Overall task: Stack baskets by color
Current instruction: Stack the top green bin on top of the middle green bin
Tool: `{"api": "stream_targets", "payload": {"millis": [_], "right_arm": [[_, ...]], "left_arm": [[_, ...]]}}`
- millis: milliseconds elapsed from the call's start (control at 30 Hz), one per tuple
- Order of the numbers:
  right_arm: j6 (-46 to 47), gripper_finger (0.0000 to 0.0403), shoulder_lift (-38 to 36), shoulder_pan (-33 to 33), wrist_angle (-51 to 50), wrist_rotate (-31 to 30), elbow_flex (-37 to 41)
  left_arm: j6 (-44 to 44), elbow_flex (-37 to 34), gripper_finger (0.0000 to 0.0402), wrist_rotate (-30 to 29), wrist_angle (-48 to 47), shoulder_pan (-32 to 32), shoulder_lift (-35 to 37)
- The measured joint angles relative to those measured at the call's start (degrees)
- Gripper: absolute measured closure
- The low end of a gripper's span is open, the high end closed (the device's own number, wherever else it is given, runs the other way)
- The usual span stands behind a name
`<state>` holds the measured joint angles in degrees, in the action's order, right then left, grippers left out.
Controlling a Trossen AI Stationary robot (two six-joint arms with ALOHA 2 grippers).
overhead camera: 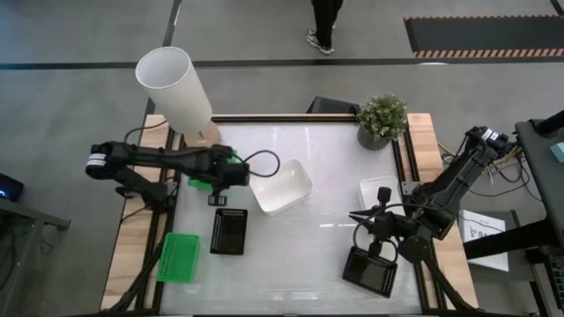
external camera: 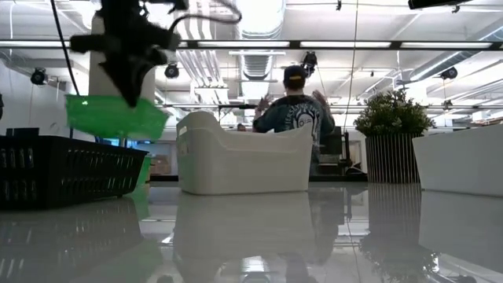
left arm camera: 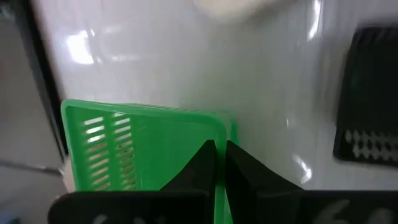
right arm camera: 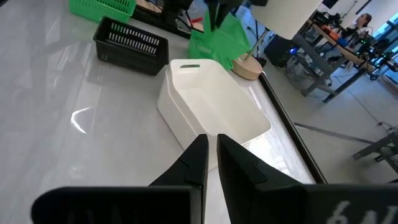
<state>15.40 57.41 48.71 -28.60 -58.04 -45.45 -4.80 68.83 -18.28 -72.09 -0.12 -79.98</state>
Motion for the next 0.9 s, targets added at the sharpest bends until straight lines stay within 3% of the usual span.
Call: {"api": "stream_targets", "payload": {"millis": [300, 567, 900], "right_arm": [[0.0, 0.0376, 0.0, 0.0, 0.0, 0.1, 0.0], [0.1, 0.0376, 0.0, 0.0, 0.2, 0.1, 0.0], [0.4, 0.0376, 0.0, 0.0, 0.4, 0.1, 0.0]], "left_arm": [[0.0, -11.6, 0.0400, -1.9, 6.2, 0.1, 4.3], [0.0, -13.4, 0.0400, -2.1, 11.5, 0.1, 5.8], [1.5, -15.0, 0.0400, -2.1, 11.5, 0.1, 5.9]]}}
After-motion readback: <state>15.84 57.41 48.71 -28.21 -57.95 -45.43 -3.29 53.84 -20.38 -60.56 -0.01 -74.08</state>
